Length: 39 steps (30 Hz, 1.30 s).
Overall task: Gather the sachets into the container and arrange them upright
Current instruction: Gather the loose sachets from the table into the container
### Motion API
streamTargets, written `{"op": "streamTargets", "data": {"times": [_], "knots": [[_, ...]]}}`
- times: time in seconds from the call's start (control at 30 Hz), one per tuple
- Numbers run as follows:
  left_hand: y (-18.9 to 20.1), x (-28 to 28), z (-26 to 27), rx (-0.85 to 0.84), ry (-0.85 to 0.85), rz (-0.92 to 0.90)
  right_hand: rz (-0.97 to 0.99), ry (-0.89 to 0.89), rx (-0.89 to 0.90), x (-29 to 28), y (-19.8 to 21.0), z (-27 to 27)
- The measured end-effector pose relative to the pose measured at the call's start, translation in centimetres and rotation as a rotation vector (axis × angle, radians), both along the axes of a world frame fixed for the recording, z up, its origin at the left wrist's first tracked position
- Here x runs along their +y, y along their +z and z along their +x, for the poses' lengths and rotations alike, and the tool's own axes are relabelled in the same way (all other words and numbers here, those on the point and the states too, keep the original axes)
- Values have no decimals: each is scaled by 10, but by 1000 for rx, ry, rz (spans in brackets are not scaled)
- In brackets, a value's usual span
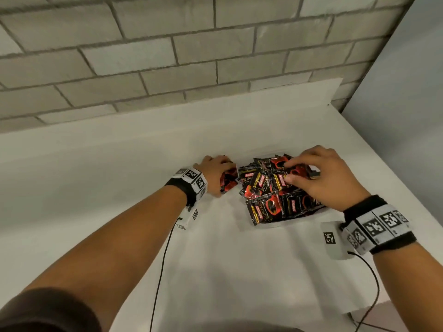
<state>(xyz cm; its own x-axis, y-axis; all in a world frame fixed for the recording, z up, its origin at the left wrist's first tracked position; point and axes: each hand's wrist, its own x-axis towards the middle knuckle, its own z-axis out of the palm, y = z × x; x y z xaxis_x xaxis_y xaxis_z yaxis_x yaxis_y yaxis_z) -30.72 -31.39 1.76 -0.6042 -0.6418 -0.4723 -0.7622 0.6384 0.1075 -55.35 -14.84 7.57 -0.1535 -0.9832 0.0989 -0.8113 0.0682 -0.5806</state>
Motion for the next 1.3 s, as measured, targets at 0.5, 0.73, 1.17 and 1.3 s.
{"op": "streamTargets", "data": {"times": [0.5, 0.73, 1.17, 1.3], "knots": [[3, 23, 37, 214, -41, -159, 303, 196, 147, 12, -7, 13], [63, 24, 30, 844, 336, -212, -41, -48, -19, 30, 11, -15], [30, 78, -87, 440, -238, 100, 161, -10, -203, 36, -2, -27], [43, 70, -73, 562, -217, 236, 222, -25, -280, 27, 3, -32]]}}
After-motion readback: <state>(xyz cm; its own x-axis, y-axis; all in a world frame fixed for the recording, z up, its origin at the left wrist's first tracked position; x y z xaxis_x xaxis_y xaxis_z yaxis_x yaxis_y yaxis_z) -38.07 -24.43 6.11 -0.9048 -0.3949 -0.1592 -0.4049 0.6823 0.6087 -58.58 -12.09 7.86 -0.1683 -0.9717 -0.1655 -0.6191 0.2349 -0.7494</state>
